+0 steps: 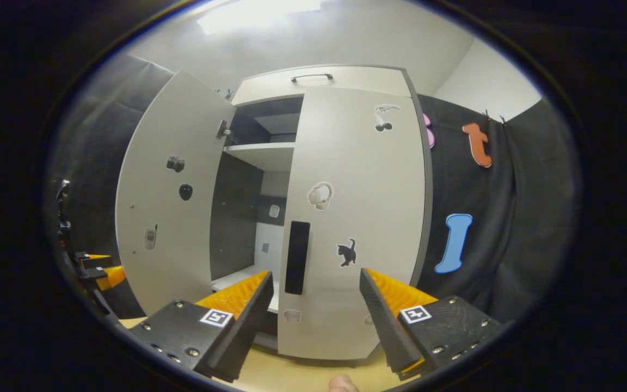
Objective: Grasp the bottle in the cabinet with the left hand and place it on the coaster, then close the right door with the right hand and the left door with the left hand.
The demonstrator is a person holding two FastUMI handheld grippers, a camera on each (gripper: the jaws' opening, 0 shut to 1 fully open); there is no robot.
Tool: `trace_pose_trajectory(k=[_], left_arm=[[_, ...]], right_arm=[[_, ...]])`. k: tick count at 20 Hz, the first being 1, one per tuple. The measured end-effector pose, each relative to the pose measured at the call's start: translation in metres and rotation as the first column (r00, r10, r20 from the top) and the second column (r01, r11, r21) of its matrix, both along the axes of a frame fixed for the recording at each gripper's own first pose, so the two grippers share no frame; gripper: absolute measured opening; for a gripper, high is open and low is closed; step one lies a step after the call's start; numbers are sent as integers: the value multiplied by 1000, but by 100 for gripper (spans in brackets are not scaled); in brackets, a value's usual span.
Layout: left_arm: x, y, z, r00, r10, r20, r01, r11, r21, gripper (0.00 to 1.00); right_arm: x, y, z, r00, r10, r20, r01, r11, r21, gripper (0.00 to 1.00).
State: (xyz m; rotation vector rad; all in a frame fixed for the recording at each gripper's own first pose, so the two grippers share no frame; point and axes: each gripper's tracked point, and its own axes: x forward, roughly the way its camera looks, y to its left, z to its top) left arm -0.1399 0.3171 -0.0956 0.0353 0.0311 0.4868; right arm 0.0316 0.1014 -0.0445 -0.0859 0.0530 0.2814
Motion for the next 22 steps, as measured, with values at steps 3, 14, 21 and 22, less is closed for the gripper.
trace_pose_trajectory(k=[3,14,21,22], left_arm=[[0,0,-2,1000,-6,15,6,999,-45,91],[15,-40,-12,994,-85,68,96,981,-171,92],[31,-70,-17,986,-158,61,166,970,-179,92],[33,-73,-17,984,-167,60,175,969,-177,92]], right_arm=[[1,-1,-1,1000,-2,0,2,1000,-3,96],[-4,-11,-3,1000,-20,1,20,1000,-9,96],[-10,-22,0,999,-46,10,46,999,-23,96],[-11,-24,0,999,-50,11,50,998,-24,93]])
